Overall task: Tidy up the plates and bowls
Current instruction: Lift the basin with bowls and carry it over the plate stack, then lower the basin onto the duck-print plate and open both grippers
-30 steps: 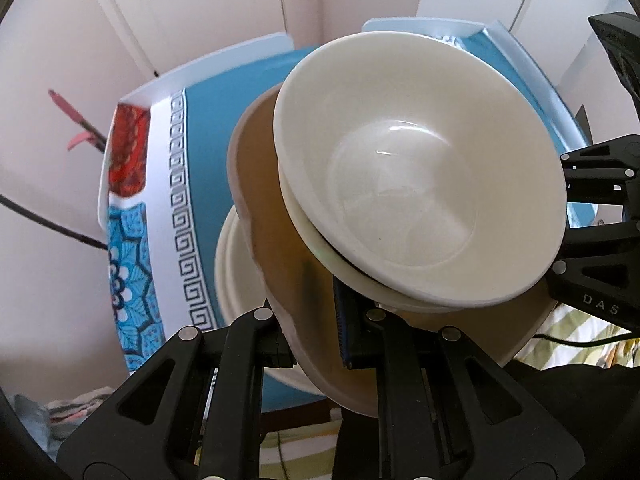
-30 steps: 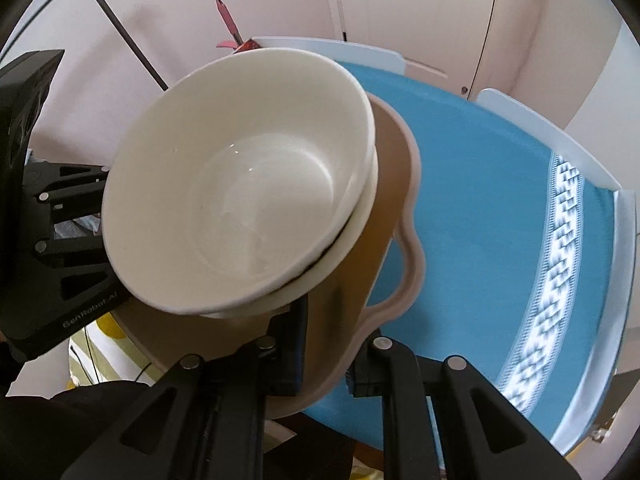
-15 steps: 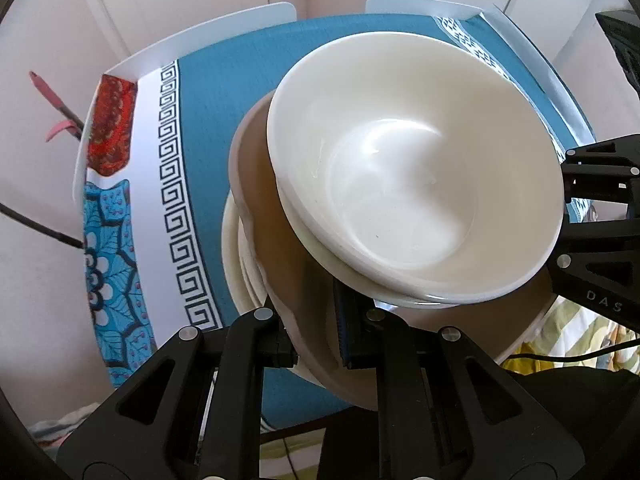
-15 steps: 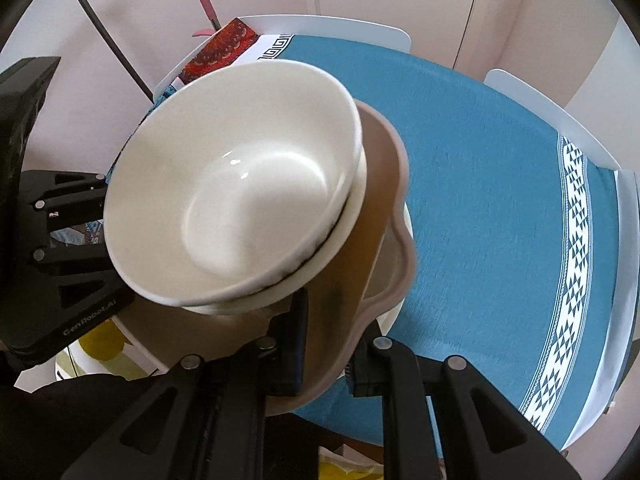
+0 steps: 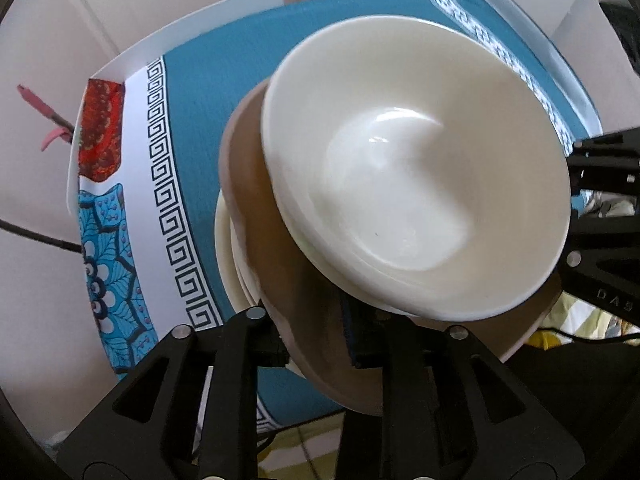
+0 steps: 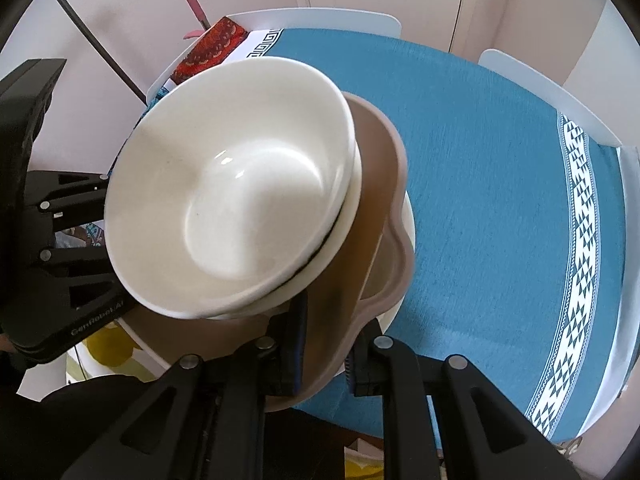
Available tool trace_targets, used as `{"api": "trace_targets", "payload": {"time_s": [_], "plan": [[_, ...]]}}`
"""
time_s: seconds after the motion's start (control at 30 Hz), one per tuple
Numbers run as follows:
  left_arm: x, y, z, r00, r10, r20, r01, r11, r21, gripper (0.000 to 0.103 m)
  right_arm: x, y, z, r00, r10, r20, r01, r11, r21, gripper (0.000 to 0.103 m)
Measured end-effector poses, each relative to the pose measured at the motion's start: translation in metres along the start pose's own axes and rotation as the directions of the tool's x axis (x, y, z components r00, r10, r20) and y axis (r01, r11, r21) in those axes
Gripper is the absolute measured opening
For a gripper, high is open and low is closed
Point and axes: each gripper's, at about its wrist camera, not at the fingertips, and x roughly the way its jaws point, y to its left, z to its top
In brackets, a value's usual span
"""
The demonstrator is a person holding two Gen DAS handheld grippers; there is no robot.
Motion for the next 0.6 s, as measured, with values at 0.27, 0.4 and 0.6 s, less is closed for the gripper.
{"api": "trace_targets", "payload": {"time_s": [0.27,0.4,0.6], "plan": [[-0.002,0.001,0.005,0.989,-0.090,-0.121,0.085,0.995,-0.043,0.028,-0.009,0.000,0.007,0.998,0.010,-0.061,-0.010,1.000,-0.002,0.019],[-0.007,-0.003,0.006,0.980,-0.136,-0.148,0.127,0.990,-0.068,0.044,-0.011,0.000,0.006,0.998,0.010,-0.070,-0.010,1.000,0.000,0.022],[-0.017,-0.004,0.005,0.974,-0.162,-0.157,0.149,0.985,-0.090,0.060,-0.020,-0.006,0.005,0.997,0.027,-0.074,-0.025,0.999,0.027,0.030]]}}
